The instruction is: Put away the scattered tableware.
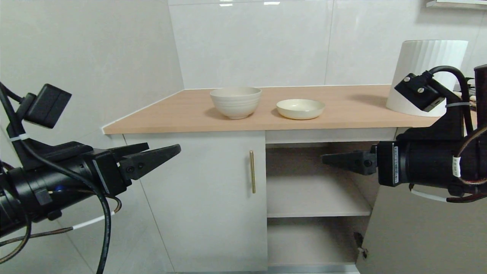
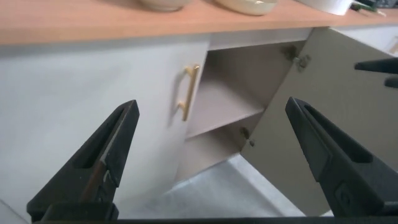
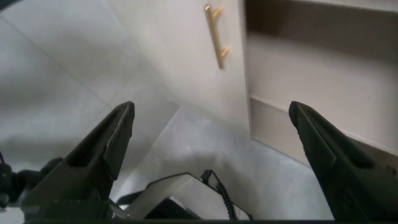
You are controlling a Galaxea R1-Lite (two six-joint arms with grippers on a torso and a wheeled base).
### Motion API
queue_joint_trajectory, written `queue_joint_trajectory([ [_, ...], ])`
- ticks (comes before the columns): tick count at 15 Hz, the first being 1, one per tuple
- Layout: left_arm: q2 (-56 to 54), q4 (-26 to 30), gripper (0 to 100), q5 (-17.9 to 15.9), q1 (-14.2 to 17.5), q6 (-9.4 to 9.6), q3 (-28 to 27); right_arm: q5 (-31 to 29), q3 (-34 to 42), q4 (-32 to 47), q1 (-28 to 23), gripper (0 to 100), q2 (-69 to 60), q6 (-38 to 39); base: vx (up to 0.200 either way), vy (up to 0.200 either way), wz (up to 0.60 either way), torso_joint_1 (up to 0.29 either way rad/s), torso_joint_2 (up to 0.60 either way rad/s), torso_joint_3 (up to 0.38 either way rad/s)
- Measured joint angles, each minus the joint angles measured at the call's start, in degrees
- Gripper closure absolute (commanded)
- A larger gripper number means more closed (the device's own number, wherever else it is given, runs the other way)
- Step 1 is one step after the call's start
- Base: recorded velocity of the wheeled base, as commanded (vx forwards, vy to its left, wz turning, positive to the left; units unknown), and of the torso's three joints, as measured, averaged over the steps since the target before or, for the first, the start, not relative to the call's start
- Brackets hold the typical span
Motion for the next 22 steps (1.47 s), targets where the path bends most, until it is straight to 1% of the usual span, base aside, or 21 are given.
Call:
queue_joint_trajectory([
  [1, -0.1, 0.0, 0, 0.0, 0.1, -0.02, 0.0, 0.2, 0.1, 0.0, 0.1, 0, -0.6, 0.0, 0.200, 0.000, 0.00, -0.002, 0.00, -0.007],
  [4, -0.7, -0.1, 0, -0.3, 0.0, -0.85, 0.0, 0.0, 0.9, -0.3, 0.0, 0, -1.7, -0.3, 0.000, 0.000, 0.00, 0.000, 0.00, 0.000],
  [7, -1.1, -0.2, 0, -0.6, 0.0, -0.90, 0.0, 0.2, 1.2, -0.6, 0.1, 0, -2.0, -0.4, 0.000, 0.000, 0.00, 0.000, 0.00, 0.000],
  [11, -0.6, 0.0, 0, -0.9, -1.1, -0.88, -0.3, 0.1, 1.4, -0.9, 0.1, 0, -2.4, -0.5, 0.000, 0.000, 0.00, 0.050, -0.23, -0.245],
  [12, -0.3, 0.2, 0, -1.0, -1.2, -0.79, -0.5, 0.1, 1.4, -0.9, 0.0, 0, -2.4, -0.5, 0.000, 0.000, 0.00, 0.207, -0.52, -0.300],
  [16, 2.6, 1.3, 0, -0.4, -1.3, -0.79, -4.8, 0.1, 1.3, -1.2, -0.2, 0, -2.1, -0.5, 0.000, 0.000, 0.00, 0.172, -0.50, -0.298],
  [17, 3.8, 2.5, 0, -0.3, -1.3, -0.79, -6.7, 0.1, 1.3, -1.1, -0.4, 0, -1.7, -0.5, 0.000, 0.000, 0.00, 0.173, -0.46, -0.290],
  [19, 6.3, 7.7, 0, -0.2, -1.3, -0.82, -12.2, 0.3, 1.3, -1.7, -1.3, 0, -0.8, -0.5, 0.000, 0.000, 0.00, 0.186, -0.48, -0.288],
  [22, 8.9, 21.3, 0, -0.2, -1.3, -0.79, -21.4, 0.5, 1.2, -4.3, -2.8, 0, 0.9, -0.5, 0.000, 0.000, 0.00, 0.129, -0.32, -0.189],
])
